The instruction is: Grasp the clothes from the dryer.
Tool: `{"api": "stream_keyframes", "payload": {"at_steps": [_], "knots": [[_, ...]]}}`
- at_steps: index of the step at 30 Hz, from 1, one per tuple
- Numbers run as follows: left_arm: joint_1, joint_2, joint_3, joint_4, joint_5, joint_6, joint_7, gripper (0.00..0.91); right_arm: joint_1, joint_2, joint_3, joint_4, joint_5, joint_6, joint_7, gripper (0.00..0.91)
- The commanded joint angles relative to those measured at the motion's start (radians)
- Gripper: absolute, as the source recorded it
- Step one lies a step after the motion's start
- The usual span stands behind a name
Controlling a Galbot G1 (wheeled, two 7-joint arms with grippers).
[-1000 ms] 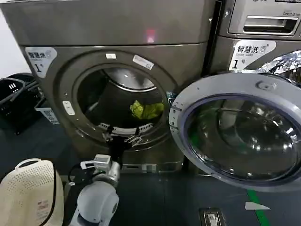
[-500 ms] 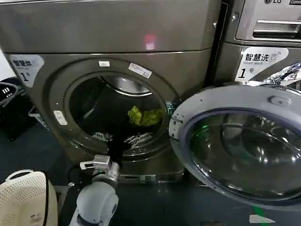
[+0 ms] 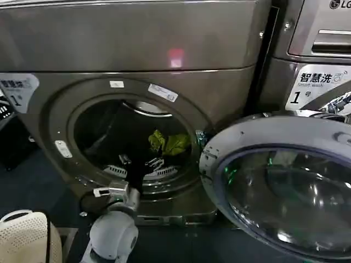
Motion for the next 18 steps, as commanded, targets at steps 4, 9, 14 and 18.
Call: {"api": "stream_keyframes", "payload": {"at_steps": [4,9,14,18], "knots": [[-0.127,-0.004,-0.015,0.153,0.012,-0.035,0.009,0.907,-0.003,0.003,0.002,0.006,0.010,0.007,0.001,0.907],[-0.330,-0.016,-0.017,0.369,-0.043,-0.050,0.018,0.907,-0.012,0.007,0.004,0.007,0.013,0.014,0.001,0.907],[-0.534,-0.040,-0.016,0.613,-0.064,-0.075,0.036,0.907,-0.013,0.006,0.009,0.005,0.015,0.019,0.002,0.907],[-0.687,-0.058,-0.015,0.841,-0.046,-0.127,0.070,0.907,-0.013,0.011,0.014,-0.008,0.016,0.039,0.006,0.907]]}}
